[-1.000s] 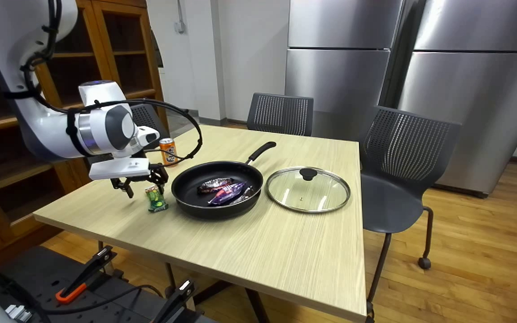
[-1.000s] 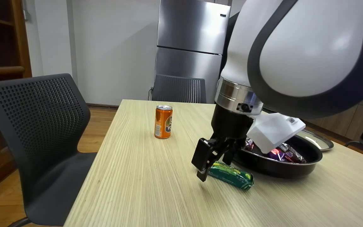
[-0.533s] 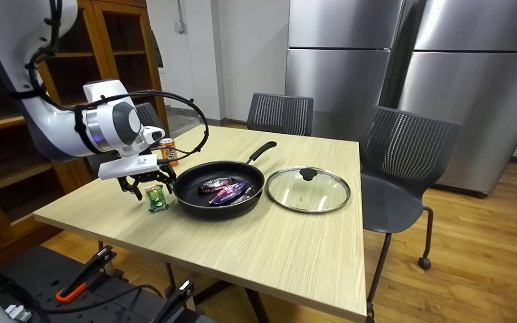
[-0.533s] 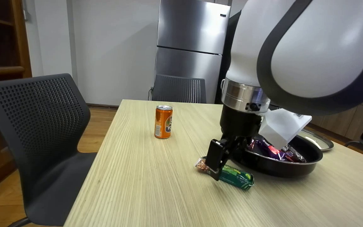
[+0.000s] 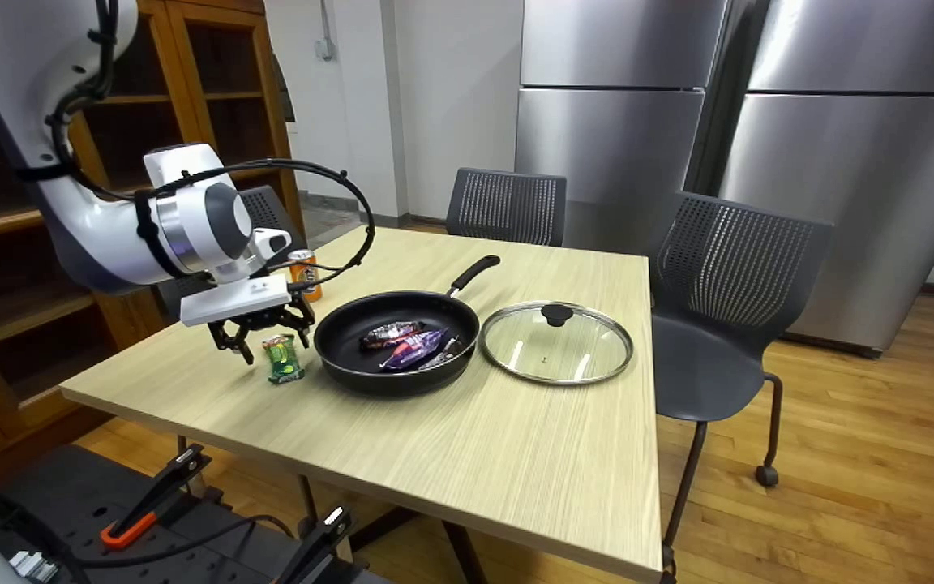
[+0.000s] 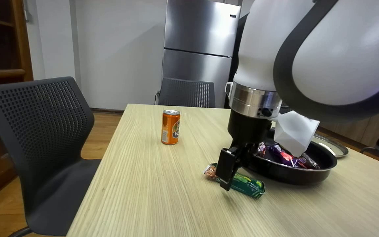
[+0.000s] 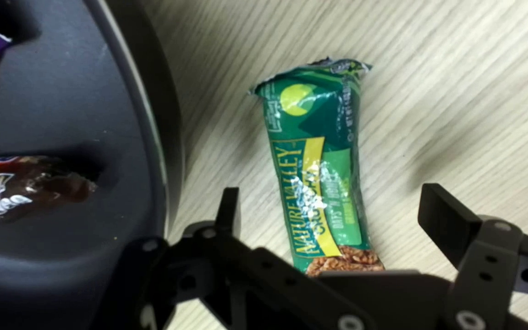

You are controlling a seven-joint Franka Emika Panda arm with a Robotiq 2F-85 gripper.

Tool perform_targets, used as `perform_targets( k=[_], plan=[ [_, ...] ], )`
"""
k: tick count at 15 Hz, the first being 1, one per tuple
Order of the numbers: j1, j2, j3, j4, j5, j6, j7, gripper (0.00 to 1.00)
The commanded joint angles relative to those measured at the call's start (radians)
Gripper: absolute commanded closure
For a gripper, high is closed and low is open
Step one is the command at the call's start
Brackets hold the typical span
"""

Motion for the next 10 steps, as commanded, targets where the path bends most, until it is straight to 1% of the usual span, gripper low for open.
perform_targets(
  k=[1,3,10],
  plan=[
    [-0.047,-0.021,0.050,0.002,-0.025,-0.028,-0.044,0.00],
    [-0.060,-0.019,0.067,0.004,-0.023,-0.028,-0.052,0.00],
    [-0.071,-0.013,0.072,0.011,-0.027,-0.036,-0.064,0.00]
  ],
)
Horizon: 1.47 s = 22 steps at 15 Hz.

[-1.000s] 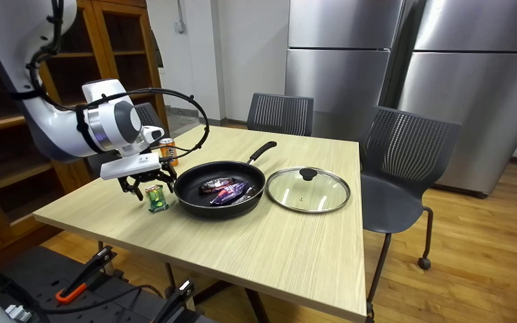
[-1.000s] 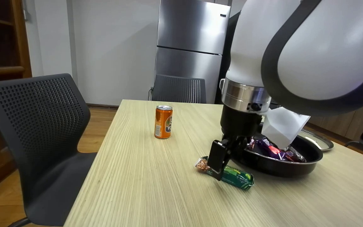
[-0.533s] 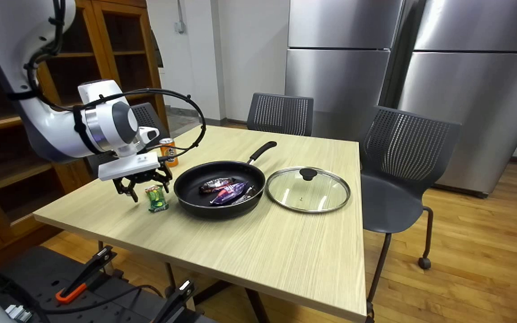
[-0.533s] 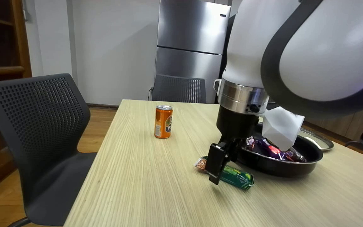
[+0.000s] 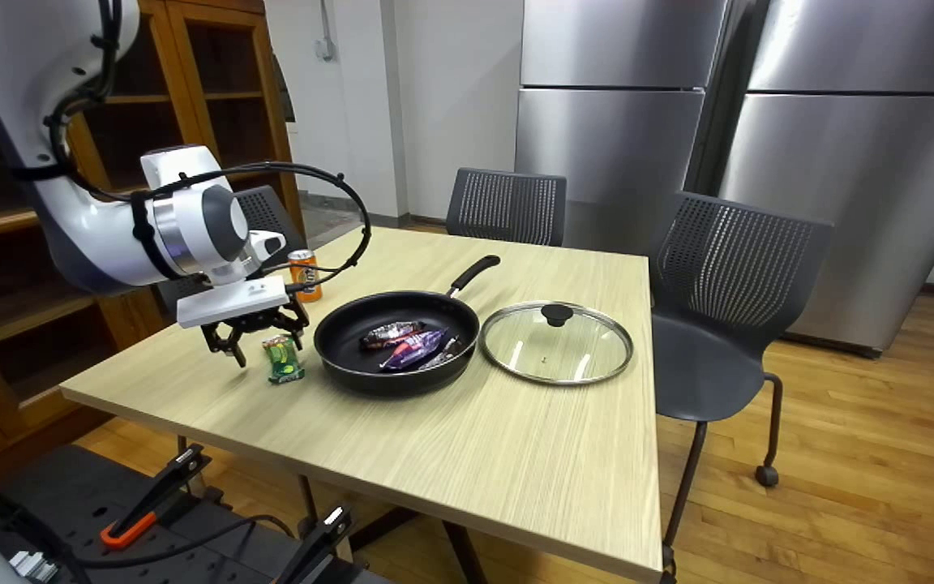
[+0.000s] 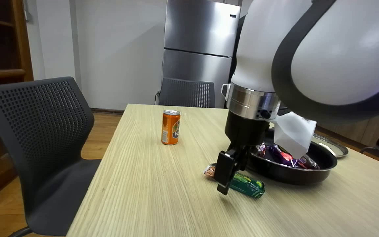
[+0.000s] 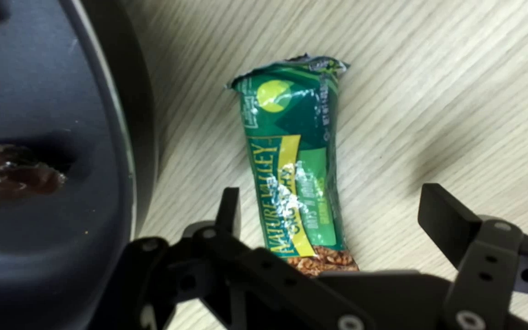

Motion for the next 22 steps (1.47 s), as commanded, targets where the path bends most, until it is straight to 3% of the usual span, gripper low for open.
perform_targets(
  k=[1,20,21,22],
  plan=[
    [-0.037,-0.012,0.026,0.011,-0.026,-0.036,-0.025,0.00],
    [-0.099,0.001,0.074,0.021,-0.025,-0.038,-0.041,0.00],
    [-0.100,0.002,0.075,0.022,-0.025,-0.037,-0.040,0.25],
    [-0.095,0.002,0.070,0.022,-0.027,-0.036,-0.039,0.26]
  ],
)
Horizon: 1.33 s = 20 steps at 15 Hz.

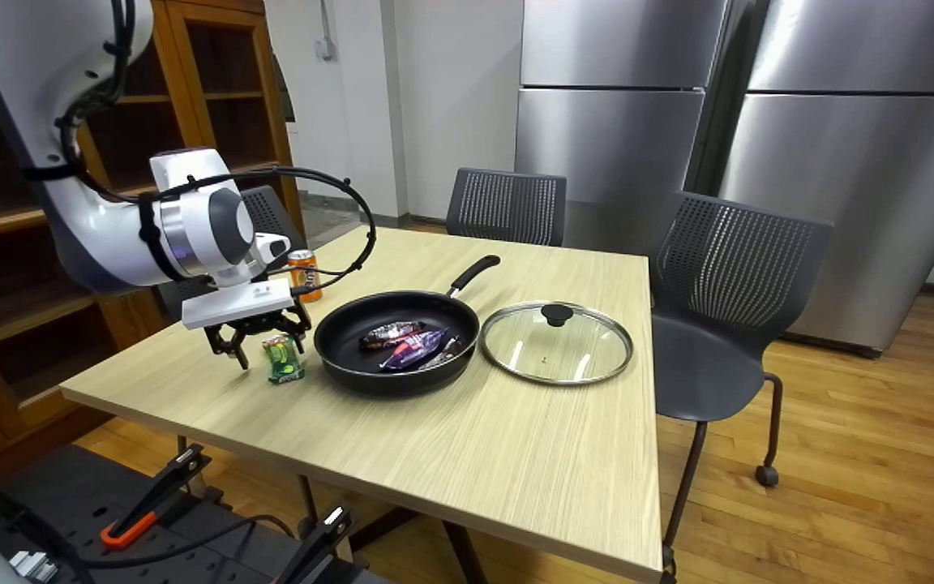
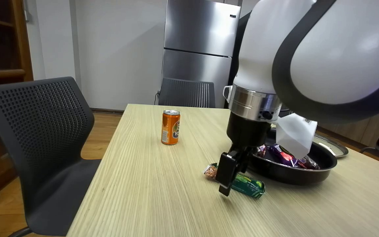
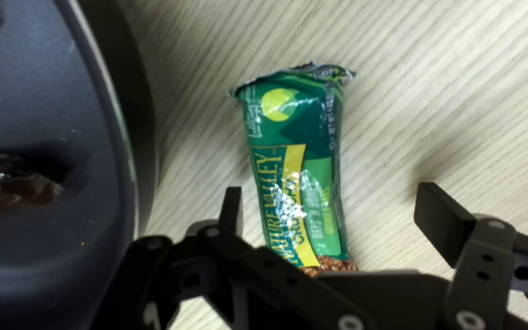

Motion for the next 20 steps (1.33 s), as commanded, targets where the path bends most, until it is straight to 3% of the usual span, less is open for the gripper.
perform_targets(
  k=[1,8,14,20],
  plan=[
    [-0.025,-0.002,0.018,0.018,-0.027,-0.031,-0.014,0.34],
    [-0.027,-0.009,0.020,0.016,-0.026,-0.030,-0.012,0.88],
    [-0.011,-0.070,0.012,-0.015,-0.016,-0.064,0.013,0.88],
    [-0.078,-0.194,0.047,-0.053,0.002,-0.095,0.033,0.88]
  ],
)
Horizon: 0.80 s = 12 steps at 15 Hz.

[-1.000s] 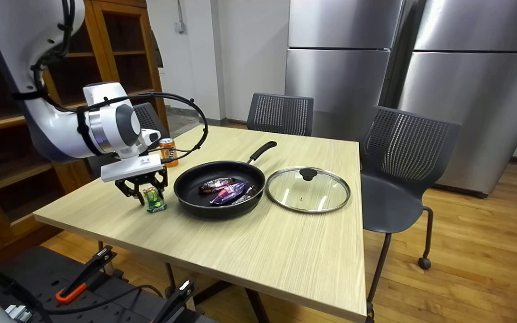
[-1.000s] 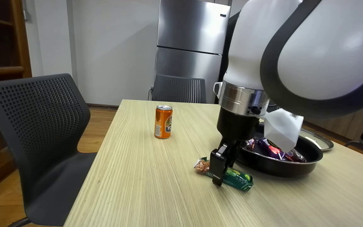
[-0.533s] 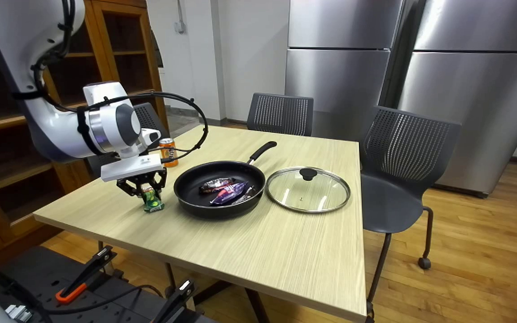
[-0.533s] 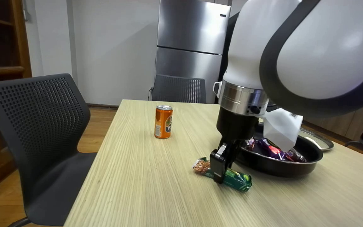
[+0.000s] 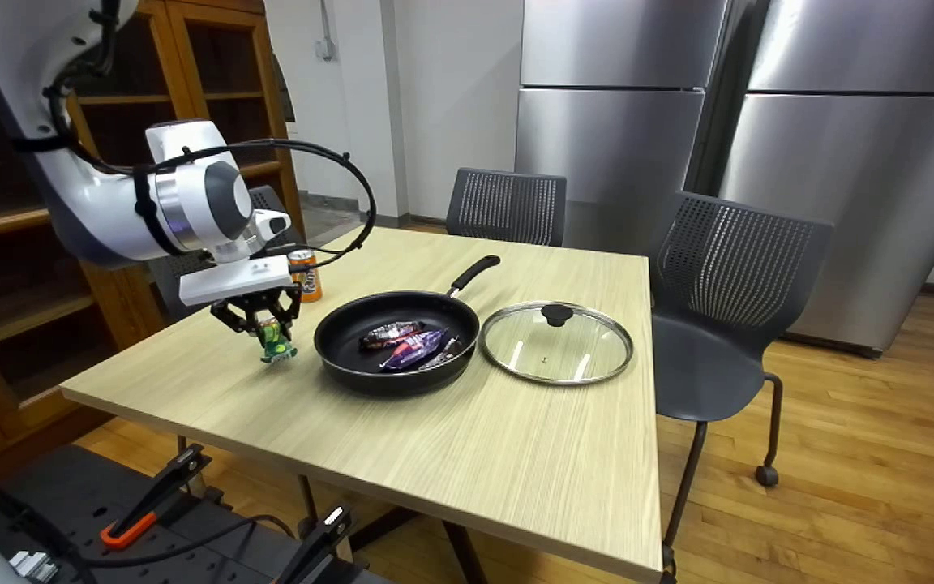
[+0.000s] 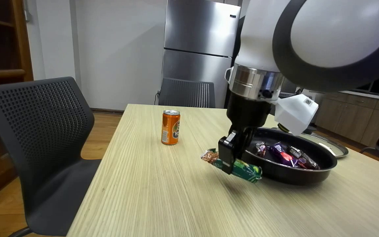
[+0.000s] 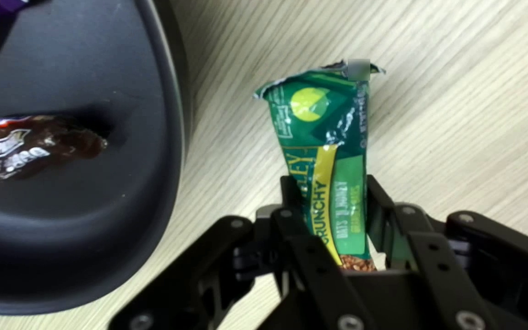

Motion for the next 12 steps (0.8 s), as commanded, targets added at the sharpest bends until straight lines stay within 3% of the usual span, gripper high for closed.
perform_targets(
  k=[1,8,12],
  plan=[
    [-0.098,-0.126,0.063,-0.048,0.013,-0.061,0.020,0.88],
    [-0.382,-0.214,0.208,-0.060,0.193,-0.115,0.001,0.88],
    [-0.480,-0.220,0.217,-0.040,0.306,-0.134,0.037,0.88]
  ],
)
